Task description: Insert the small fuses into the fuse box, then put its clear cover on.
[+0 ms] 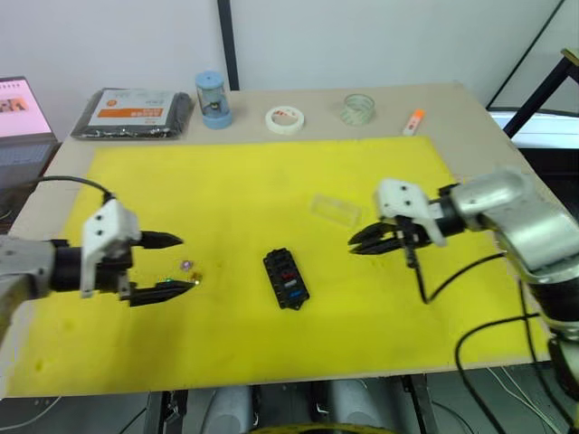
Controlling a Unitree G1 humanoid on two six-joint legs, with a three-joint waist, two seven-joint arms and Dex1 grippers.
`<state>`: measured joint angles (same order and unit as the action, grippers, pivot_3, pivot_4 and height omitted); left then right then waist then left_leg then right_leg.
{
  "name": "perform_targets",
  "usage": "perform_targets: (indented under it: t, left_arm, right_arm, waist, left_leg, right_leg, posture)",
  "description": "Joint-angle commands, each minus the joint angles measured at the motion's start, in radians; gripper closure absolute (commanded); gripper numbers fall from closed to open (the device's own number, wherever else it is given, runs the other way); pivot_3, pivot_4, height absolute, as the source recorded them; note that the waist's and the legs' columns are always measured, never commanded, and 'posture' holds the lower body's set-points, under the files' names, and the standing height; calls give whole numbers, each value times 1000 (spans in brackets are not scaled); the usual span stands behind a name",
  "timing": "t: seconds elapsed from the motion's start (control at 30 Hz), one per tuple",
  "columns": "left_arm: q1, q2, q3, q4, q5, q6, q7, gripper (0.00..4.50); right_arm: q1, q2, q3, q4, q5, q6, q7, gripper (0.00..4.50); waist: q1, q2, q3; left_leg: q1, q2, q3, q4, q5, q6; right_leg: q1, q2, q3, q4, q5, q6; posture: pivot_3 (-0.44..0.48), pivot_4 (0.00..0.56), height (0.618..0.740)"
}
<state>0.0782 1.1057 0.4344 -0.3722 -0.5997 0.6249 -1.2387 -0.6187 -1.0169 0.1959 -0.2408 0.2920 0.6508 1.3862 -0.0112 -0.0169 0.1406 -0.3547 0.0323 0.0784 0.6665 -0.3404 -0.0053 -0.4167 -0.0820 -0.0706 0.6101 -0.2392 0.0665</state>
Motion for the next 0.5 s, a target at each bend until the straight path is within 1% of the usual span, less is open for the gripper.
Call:
perform_targets:
  t: [0.03, 0.07, 0.17, 0.27, 0.5]
  left_arm:
    - [83, 40, 128, 100, 69, -75, -78, 0]
    - [117, 48, 152, 143, 97, -108, -100, 0]
    - [190, 63, 203, 256, 155, -187, -156, 0]
    - [242, 71, 231, 336, 206, -268, -198, 0]
    - [282, 89, 260, 481, 271, -384, -250, 0]
  right_arm:
    - [66, -98, -99, 58, -8, -74, 25, 2460]
    - [89, -126, -118, 81, -12, -95, 32, 2058]
    - [128, -184, -157, 149, -21, -145, 41, 1084]
    - [153, -228, -180, 220, -40, -200, 48, 14]
    - [209, -297, -200, 370, -106, -322, 46, 14]
  waist:
    - [0, 0, 0]
    - [0, 0, 0]
    - [-3, 0, 0]
    - [-2, 1, 1]
    - [0, 1, 1]
  left_leg:
    - [0, 0, 0, 0, -1, 1]
    - [0, 0, 0, 0, -1, 2]
    - [0, 0, 2, -1, -1, 2]
    - [-1, 1, 3, -1, -1, 2]
    - [-1, 1, 3, -1, -1, 2]
  right_leg:
    - [0, 0, 0, 0, 0, 0]
    - [0, 0, 0, 0, 0, 0]
    - [-2, 0, 0, 0, 0, 0]
    - [-3, 0, 1, 0, -2, -3]
    - [-4, -1, 1, 0, -2, -3]
  posture:
    - [0, 150, 740]
    - [0, 150, 740]
    - [0, 150, 740]
    - [0, 150, 740]
    - [0, 150, 740]
